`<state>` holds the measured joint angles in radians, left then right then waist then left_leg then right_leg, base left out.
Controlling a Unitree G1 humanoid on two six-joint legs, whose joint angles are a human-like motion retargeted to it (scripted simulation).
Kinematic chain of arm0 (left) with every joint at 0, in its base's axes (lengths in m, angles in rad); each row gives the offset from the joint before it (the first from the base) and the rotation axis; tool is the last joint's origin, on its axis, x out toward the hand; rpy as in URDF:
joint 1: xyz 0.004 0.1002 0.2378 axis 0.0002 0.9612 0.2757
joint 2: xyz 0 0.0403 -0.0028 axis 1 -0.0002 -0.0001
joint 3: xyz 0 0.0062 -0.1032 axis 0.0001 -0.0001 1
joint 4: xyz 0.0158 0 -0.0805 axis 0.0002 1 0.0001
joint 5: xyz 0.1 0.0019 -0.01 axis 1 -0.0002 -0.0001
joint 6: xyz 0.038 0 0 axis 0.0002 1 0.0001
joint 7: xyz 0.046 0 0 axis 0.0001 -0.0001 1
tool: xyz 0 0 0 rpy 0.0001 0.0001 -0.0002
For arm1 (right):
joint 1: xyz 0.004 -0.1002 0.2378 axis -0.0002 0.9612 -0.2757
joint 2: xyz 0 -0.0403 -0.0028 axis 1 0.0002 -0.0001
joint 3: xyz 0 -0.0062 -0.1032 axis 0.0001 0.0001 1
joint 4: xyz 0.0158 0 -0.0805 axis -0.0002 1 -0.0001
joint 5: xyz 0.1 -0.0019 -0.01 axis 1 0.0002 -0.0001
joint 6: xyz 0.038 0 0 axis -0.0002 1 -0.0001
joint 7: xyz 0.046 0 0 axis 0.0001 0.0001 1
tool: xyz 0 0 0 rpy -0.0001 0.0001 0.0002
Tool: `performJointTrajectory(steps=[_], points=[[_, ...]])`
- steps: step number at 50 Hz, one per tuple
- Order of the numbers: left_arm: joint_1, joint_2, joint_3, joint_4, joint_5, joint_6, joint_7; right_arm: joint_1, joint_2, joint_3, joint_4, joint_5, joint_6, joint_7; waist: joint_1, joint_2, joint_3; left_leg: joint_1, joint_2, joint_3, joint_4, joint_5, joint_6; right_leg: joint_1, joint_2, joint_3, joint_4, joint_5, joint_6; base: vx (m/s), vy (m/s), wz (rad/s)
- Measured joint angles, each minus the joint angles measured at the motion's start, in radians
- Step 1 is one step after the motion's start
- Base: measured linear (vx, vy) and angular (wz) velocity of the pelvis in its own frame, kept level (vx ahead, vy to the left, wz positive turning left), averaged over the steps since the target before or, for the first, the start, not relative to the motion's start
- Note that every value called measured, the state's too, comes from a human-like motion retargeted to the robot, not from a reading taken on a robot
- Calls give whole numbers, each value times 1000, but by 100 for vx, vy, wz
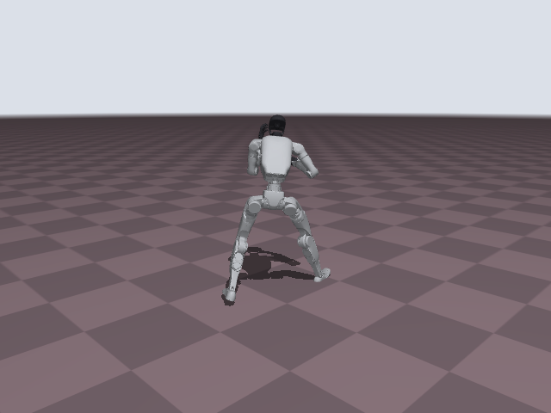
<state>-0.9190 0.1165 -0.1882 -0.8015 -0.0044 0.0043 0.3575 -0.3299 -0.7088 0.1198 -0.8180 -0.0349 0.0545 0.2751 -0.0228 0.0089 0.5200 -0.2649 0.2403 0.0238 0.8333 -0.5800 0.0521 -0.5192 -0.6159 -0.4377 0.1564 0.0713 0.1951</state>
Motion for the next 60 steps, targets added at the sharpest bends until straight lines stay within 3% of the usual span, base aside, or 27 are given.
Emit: performJointTrajectory(steps=[2, 5, 7, 10, 12, 13, 15, 18, 20, 22, 25, 28, 30, 32, 36, 40, 43, 45, 47, 50, 52, 54, 57, 60], points=[[-171, 103, 1, 44, 38, 85, -9, -12, -5, 64, 12, 0, 11, 42, -125, 13, -1, 82, 42, 61, 19, 36, 39, -3, 40, 58, 53, 24, -14, 46, -27, -190], [-575, 398, -109, 303, 167, 240, -63, -28, -11, 146, 27, 41, 25, 60, -325, 41, -14, 204, 100, 132, 5, 108, 50, 7, 119, 111, 115, -1, -14, 51, -25, -169], [-900, 572, -348, 675, 225, 290, -43, -13, -11, 202, 46, 84, 12, 10, -451, 73, -51, 248, 115, 167, -36, 160, 41, 2, 167, 126, 119, -25, -8, 53, -21, -126], [-1332, 655, -893, 1405, 131, 272, 71, 23, -8, 274, 88, 131, -31, -101, -602, 138, -115, 275, 104, 206, -125, 240, 21, -12, 222, 138, 75, -40, -17, 50, -19, -91], [-1436, 622, -1153, 1755, 49, 241, -88, 49, 15, 293, 112, 175, -42, -148, -663, 165, -138, 290, 86, 225, -182, 304, 4, -4, 247, 145, 23, -35, -12, 45, -17, -67], [-1445, 624, -1197, 1834, 28, 234, -221, 64, 30, 292, 121, 169, -39, -150, -684, 179, -142, 295, 78, 233, -205, 341, -6, 3, 257, 149, -1, -31, -16, 42, -16, -58], [-1441, 677, -1212, 1821, 34, 205, -402, 111, 49, 256, 126, 145, -34, -148, -701, 215, -144, 299, 63, 245, -233, 427, -27, 21, 274, 160, -48, -23, -29, 40, -14, -56], [-1415, 863, -1212, 1364, 136, 195, -260, 179, 134, 199, 86, 69, -42, -195, -694, 201, -129, 271, 14, 203, -225, 517, -58, 41, 289, 191, -97, -13, -51, 36, -12, -61], [-1352, 930, -1153, 1077, 223, 198, -147, 197, 191, 183, 67, 17, -44, -237, -675, 171, -114, 245, -40, 139, -217, 506, -78, 54, 290, 215, -108, -16, -53, 30, -10, -65], [-1313, 930, -1140, 1003, 296, 213, -144, 190, 186, 164, 63, -5, -38, -261, -654, 153, -110, 215, -80, 92, -222, 439, -90, 62, 292, 232, -105, -27, -44, 25, -9, -60], [-1336, 844, -1212, 1261, 392, 244, -252, 132, 61, 123, 67, -5, -30, -289, -630, 169, -114, 151, -66, 116, -226, 343, -79, 58, 306, 241, -80, -52, -39, 19, -9, -42], [-1315, 666, -1212, 1668, 281, 238, -377, 0, -28, 107, 64, -26, -20, -337, -619, 140, -107, 82, 9, 236, -199, 293, -38, 45, 324, 231, -34, -80, -42, 12, -8, -17], [-1305, 581, -1172, 1786, 127, 228, -318, -97, -18, 86, 61, -72, -18, -393, -609, 70, -95, 40, 46, 299, -182, 248, -11, 38, 334, 221, -1, -96, -43, 9, -7, -9], [-1250, 577, -1053, 1668, 6, 173, -139, -166, -31, 26, 65, -146, -20, -469, -565, 26, -82, -1, 46, 300, -184, 185, -3, 39, 344, 209, 28, -108, -35, 8, -5, -16], [-960, 647, -797, 1188, 9, 69, 179, -323, -109, -105, 120, -301, 11, -602, -422, -37, -55, -82, -1, 192, -192, 116, -7, 55, 370, 190, 77, -121, -32, 6, -1, -26], [-443, 685, -473, 806, 21, -6, 251, -686, -330, -107, 356, -366, 83, -629, -245, -92, -20, -128, 22, 229, -121, 169, 29, 69, 367, 167, 126, -134, -54, -1, 4, 9], [16, 658, -264, 646, -60, -81, 217, -1227, -496, 318, 829, -370, 146, -679, -107, -127, -2, -143, 52, 286, -78, 191, 40, 64, 347, 145, 156, -138, -65, -3, 12, 34], [292, 631, -163, 604, -113, -140, 228, -1647, -466, 779, 1285, -314, 186, -765, -32, -147, 0, -161, 41, 277, -77, 196, 30, 53, 325, 126, 172, -136, -68, -2, 15, 57], [508, 571, -78, 585, -173, -199, 237, -1937, -334, 1182, 1772, -148, 174, -781, 35, -126, 0, -194, 17, 246, -90, 204, 6, 36, 297, 96, 184, -129, -70, 0, 17, 85], [731, 573, -11, 573, -269, -259, 208, -1997, -271, 1280, 2192, 90, 138, -674, 152, -120, 0, -237, -13, 214, -121, 221, -43, 26, 257, 40, 200, -119, -78, 3, 16, 112], [844, 599, 36, 572, -311, -271, 186, -1987, -309, 1280, 2209, 205, 110, -706, 213, -103, 0, -255, -30, 192, -149, 236, -71, 36, 232, -2, 211, -116, -90, 5, 13, 134], [941, 618, 89, 571, -334, -269, 174, -1918, -395, 1265, 2031, 235, 83, -765, 258, -83, 0, -266, -48, 158, -181, 249, -94, 57, 213, -46, 224, -115, -104, 6, 11, 145], [1032, 606, 160, 570, -344, -257, 167, -1712, -525, 1144, 1621, 100, 83, -744, 309, -46, 0, -268, -72, 88, -245, 263, -125, 97, 198, -113, 243, -115, -120, 8, 7, 151], [1047, 596, 224, 572, -331, -256, 172, -1378, -569, 949, 1276, -54, 84, -673, 357, -25, 0, -257, -91, 1, -334, 273, -145, 139, 198, -173, 259, -117, -131, 9, 3, 155]])
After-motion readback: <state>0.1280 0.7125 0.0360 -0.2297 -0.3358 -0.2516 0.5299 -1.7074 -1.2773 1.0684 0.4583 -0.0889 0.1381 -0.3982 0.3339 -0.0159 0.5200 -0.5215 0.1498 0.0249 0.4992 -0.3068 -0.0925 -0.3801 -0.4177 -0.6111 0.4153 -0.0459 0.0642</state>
